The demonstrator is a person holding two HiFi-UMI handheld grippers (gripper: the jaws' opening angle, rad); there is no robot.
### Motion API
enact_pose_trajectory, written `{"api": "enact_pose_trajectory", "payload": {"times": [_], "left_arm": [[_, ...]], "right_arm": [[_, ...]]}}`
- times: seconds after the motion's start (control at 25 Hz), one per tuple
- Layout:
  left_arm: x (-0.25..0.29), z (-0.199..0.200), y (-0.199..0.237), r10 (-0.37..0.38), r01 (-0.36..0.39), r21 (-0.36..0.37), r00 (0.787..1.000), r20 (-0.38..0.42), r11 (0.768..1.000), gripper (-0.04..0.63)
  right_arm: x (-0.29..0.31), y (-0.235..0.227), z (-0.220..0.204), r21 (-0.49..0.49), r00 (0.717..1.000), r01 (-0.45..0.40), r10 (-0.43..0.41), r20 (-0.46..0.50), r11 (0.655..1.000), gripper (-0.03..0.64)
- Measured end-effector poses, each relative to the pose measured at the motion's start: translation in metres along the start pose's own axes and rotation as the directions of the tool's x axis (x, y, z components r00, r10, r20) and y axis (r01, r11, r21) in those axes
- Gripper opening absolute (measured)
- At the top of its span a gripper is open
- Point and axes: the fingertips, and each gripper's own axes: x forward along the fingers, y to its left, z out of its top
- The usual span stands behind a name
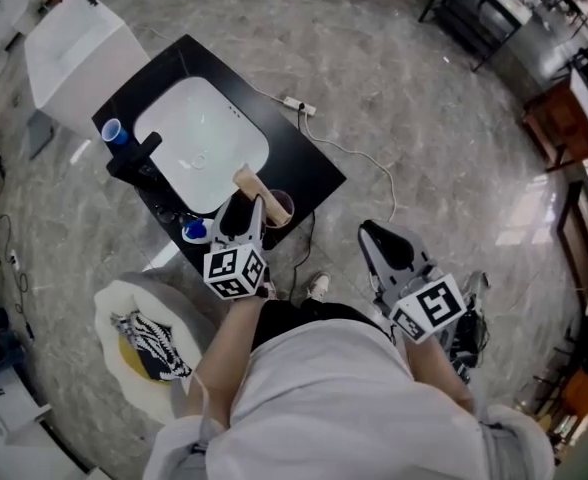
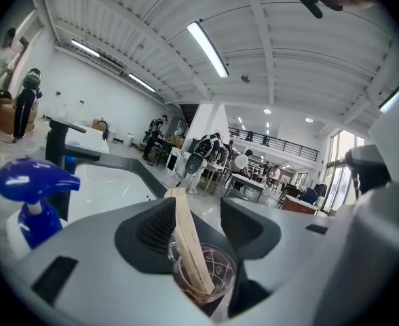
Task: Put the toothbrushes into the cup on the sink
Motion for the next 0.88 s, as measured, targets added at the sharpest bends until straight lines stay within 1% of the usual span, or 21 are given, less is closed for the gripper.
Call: {"api": "enact_pose_trajectory", "payload": {"times": [0.16,0.2,0.28,0.48,0.6,0.88], "left_arm": [[-0.016,0.017,-0.004,-0.003,0.003,0.005,0.999,0.05,1.0,0.188],[-0.021,0.022,-0.006,-0.008,0.007,0.016,0.998,0.064,1.0,0.178],[-0.032,0.034,-0.008,-0.013,0.009,0.041,0.996,0.09,0.999,0.132],[-0.062,0.053,0.003,0.032,-0.043,0.078,0.99,0.14,0.996,0.082],[-0.078,0.056,0.009,0.062,-0.073,0.074,0.987,0.146,0.995,0.076],[-0.107,0.065,0.016,0.09,-0.107,0.09,0.979,0.182,0.99,0.041]], "right_arm": [[0.007,0.001,-0.001,-0.002,0.999,-0.053,0.053,0.005,0.999,0.052],[0.01,0.002,-0.001,-0.003,0.998,-0.066,0.066,0.008,0.998,0.052],[0.014,0.004,-0.001,-0.003,0.996,-0.09,0.09,0.013,0.996,0.051],[0.024,0.01,0.002,-0.006,0.988,-0.152,0.152,0.031,0.988,0.052],[0.029,0.014,0.003,-0.004,0.984,-0.176,0.176,0.038,0.984,0.051],[0.038,0.02,0.005,-0.014,0.977,-0.207,0.208,0.048,0.978,0.051]]}}
